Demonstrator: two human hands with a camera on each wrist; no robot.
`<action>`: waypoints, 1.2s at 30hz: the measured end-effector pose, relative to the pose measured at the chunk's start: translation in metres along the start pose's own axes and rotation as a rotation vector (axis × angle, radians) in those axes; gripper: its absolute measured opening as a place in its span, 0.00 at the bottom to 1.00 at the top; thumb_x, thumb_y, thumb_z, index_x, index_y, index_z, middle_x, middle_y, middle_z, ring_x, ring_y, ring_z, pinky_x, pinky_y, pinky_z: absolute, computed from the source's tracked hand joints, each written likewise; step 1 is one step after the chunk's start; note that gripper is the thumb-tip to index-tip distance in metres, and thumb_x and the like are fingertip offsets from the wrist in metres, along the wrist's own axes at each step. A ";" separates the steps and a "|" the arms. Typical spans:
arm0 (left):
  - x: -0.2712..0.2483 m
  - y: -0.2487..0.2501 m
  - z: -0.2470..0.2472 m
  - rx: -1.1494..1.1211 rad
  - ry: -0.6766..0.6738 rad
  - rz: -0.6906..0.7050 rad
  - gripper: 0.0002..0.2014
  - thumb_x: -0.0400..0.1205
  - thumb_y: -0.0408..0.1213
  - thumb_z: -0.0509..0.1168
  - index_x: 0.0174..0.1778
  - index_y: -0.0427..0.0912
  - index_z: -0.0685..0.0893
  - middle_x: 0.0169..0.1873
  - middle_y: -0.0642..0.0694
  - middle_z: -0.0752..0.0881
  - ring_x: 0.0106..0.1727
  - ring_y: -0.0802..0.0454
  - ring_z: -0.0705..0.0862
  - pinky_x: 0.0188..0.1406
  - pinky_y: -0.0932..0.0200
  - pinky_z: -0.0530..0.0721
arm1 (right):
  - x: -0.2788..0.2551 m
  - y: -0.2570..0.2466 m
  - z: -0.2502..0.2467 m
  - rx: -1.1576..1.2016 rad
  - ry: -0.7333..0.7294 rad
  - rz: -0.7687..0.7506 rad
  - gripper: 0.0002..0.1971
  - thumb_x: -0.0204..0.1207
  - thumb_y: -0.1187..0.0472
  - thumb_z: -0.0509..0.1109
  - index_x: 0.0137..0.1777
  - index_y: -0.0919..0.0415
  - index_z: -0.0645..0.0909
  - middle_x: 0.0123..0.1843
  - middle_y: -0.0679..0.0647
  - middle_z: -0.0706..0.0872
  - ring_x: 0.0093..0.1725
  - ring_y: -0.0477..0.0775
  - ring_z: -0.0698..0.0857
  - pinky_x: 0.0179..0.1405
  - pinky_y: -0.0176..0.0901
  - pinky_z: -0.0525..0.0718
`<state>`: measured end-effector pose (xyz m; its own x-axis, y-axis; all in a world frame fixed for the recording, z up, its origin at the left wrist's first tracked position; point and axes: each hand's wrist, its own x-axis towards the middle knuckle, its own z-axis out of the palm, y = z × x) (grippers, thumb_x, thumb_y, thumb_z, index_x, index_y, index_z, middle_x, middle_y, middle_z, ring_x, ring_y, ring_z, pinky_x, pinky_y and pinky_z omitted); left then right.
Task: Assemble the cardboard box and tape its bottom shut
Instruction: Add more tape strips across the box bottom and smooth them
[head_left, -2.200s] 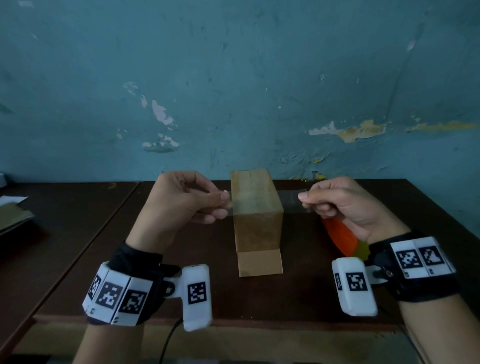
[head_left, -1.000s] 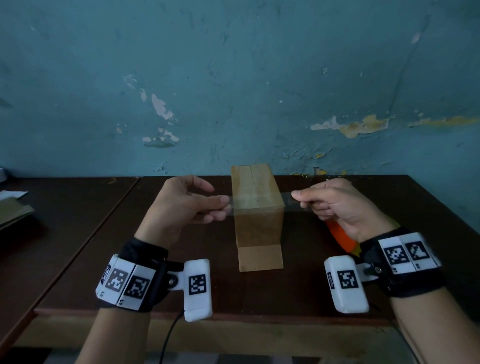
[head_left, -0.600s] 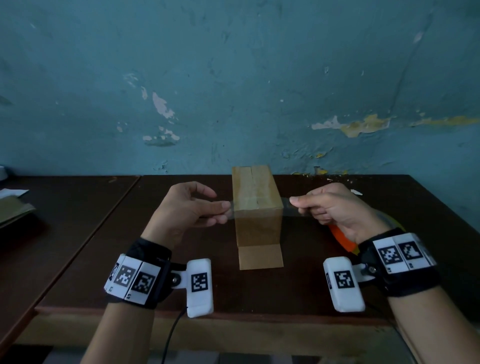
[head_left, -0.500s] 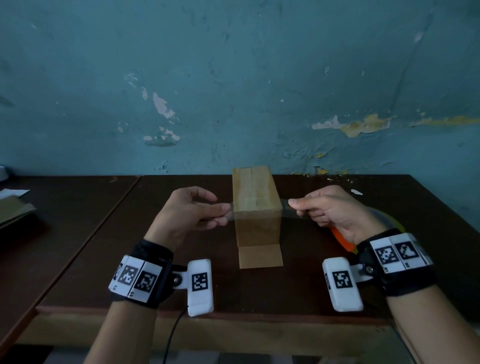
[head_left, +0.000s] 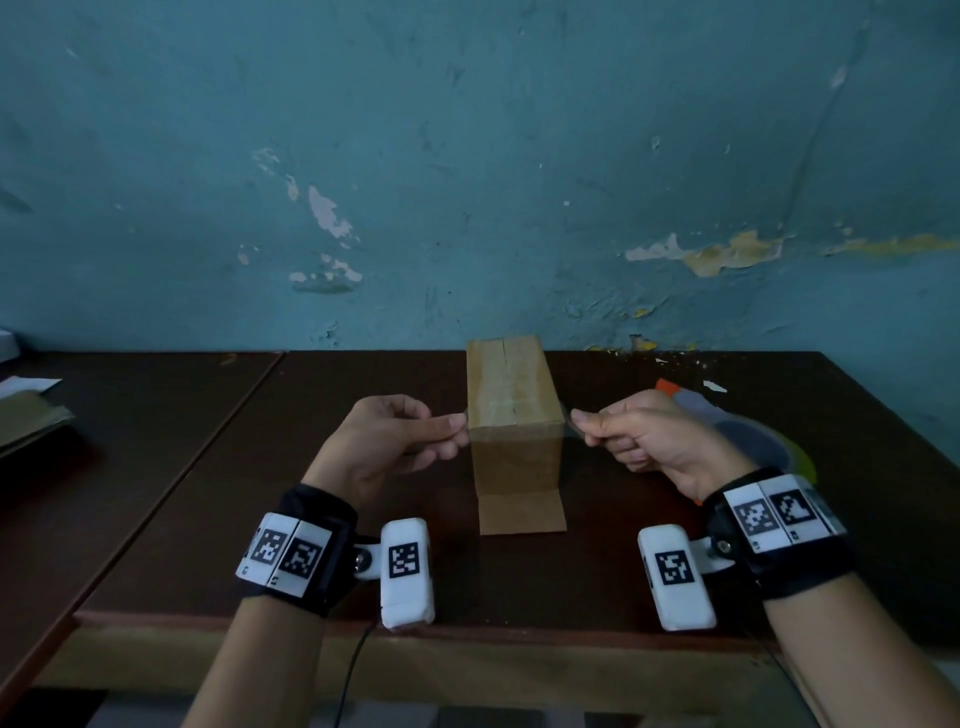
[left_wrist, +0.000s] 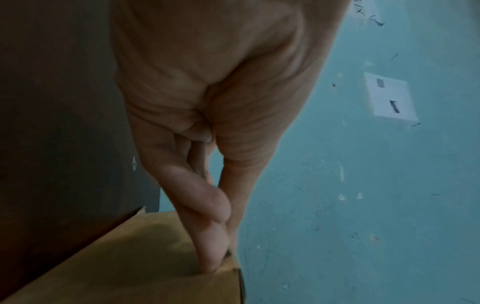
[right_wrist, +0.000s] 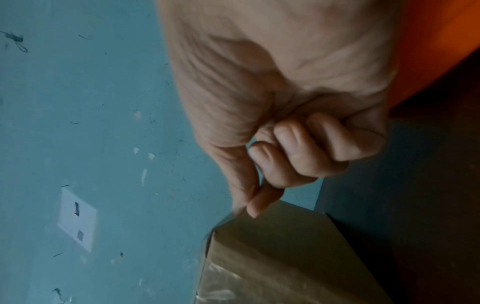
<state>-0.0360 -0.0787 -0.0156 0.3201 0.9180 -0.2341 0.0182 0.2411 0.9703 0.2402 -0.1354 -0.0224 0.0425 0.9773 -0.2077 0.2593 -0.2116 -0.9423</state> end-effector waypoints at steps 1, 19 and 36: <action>0.000 -0.001 0.000 -0.004 -0.011 -0.006 0.16 0.67 0.35 0.80 0.44 0.39 0.80 0.40 0.37 0.94 0.32 0.56 0.90 0.25 0.70 0.84 | 0.000 0.000 -0.001 -0.004 -0.004 0.008 0.20 0.66 0.44 0.78 0.39 0.63 0.86 0.23 0.49 0.71 0.21 0.45 0.65 0.25 0.38 0.59; 0.015 -0.024 -0.004 0.219 0.207 0.031 0.16 0.85 0.41 0.72 0.53 0.28 0.85 0.45 0.35 0.93 0.43 0.45 0.94 0.34 0.60 0.89 | 0.004 0.004 0.004 0.040 0.026 -0.006 0.12 0.83 0.64 0.71 0.36 0.64 0.83 0.22 0.47 0.69 0.20 0.41 0.64 0.25 0.38 0.56; 0.012 -0.016 0.006 0.279 -0.061 0.204 0.23 0.88 0.58 0.56 0.66 0.47 0.87 0.61 0.45 0.91 0.64 0.50 0.89 0.63 0.51 0.87 | 0.002 0.000 0.003 0.280 0.012 -0.091 0.09 0.70 0.53 0.75 0.42 0.59 0.86 0.37 0.49 0.86 0.42 0.46 0.84 0.46 0.40 0.81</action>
<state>-0.0270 -0.0734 -0.0334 0.3999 0.9158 -0.0375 0.2036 -0.0488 0.9778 0.2370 -0.1333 -0.0234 0.0435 0.9921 -0.1174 -0.0142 -0.1169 -0.9930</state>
